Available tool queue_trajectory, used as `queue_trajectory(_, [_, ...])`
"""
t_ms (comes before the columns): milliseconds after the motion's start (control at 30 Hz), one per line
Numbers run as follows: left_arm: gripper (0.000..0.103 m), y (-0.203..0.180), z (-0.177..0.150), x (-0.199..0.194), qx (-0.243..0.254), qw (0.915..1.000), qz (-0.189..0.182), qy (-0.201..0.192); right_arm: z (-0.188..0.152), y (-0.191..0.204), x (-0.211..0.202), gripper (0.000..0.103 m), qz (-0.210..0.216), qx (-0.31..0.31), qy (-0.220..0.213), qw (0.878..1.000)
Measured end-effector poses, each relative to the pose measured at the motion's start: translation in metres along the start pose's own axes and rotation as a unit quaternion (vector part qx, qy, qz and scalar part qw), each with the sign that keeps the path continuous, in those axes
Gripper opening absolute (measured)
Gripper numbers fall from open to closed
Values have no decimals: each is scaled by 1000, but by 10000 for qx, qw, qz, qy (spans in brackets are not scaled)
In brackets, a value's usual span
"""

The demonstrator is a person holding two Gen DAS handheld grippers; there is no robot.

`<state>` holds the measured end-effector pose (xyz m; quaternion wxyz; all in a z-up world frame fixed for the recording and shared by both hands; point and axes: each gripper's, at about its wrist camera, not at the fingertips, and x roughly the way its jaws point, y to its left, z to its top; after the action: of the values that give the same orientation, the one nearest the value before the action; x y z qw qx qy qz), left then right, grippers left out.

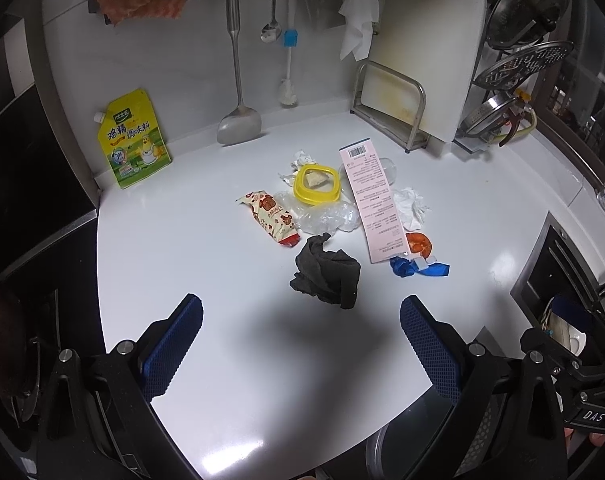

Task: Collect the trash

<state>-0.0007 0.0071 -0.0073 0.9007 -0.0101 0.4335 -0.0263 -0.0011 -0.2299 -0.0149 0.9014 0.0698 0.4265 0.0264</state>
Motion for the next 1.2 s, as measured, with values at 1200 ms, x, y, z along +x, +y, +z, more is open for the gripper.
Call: queue_trajectory(1200, [97, 7, -1, 11, -14, 9999, 0, 160, -3, -6, 11, 94, -43, 85, 148, 9998])
